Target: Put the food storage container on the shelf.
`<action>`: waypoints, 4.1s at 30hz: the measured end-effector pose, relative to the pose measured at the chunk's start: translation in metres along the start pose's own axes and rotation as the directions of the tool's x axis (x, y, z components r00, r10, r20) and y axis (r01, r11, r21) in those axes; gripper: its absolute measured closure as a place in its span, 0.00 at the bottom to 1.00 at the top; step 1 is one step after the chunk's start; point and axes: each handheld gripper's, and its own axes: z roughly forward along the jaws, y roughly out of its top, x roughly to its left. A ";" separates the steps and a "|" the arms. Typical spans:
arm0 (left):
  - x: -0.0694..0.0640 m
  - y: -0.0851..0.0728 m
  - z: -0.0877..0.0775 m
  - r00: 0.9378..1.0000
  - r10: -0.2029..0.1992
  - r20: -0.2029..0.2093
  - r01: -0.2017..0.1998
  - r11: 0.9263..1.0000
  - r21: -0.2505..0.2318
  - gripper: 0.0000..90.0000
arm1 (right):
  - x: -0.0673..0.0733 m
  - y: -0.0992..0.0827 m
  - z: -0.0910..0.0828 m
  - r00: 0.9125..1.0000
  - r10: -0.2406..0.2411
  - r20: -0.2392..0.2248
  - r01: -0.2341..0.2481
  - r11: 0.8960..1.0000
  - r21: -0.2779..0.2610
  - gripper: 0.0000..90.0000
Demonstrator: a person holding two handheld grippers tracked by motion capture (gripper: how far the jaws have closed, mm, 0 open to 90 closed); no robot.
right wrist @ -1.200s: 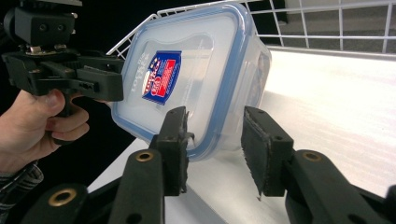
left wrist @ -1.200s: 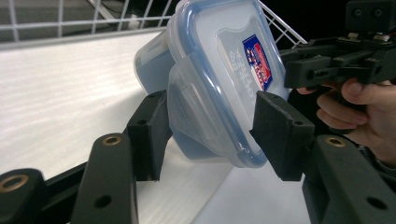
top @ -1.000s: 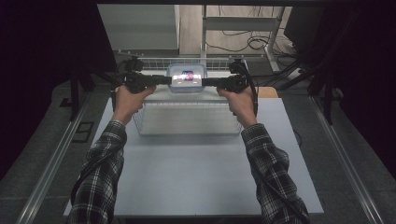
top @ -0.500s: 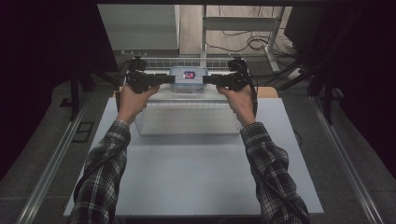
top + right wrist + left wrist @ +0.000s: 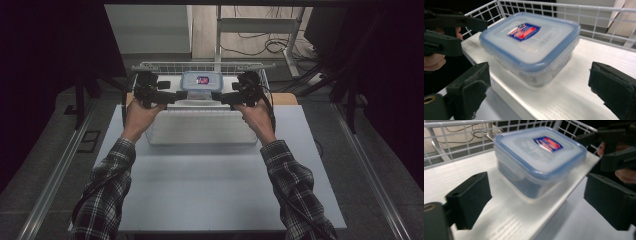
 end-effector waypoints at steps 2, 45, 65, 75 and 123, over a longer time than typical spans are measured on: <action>-0.003 -0.002 -0.002 1.000 0.011 0.002 -0.011 1.000 -0.001 0.06 | 0.001 -0.003 -0.001 1.000 -0.014 0.003 0.014 1.000 0.002 0.03; -0.061 -0.070 -0.014 0.989 0.145 -0.017 -0.145 0.989 -0.004 0.02 | 0.047 -0.066 -0.027 0.984 -0.179 -0.023 0.180 0.984 0.013 0.01; -0.072 -0.120 -0.012 0.993 0.119 -0.014 -0.119 0.993 -0.007 0.02 | 0.052 -0.104 -0.037 0.982 -0.187 -0.020 0.187 0.982 -0.005 0.01; -0.077 -0.133 -0.013 0.993 0.115 -0.007 -0.114 0.993 0.016 0.03 | 0.051 -0.117 -0.046 0.984 -0.180 0.008 0.180 0.984 0.007 0.01; -0.088 -0.199 -0.044 0.994 0.086 -0.065 -0.083 0.995 0.060 0.03 | 0.053 -0.184 -0.069 0.986 -0.168 0.024 0.165 0.983 0.082 0.01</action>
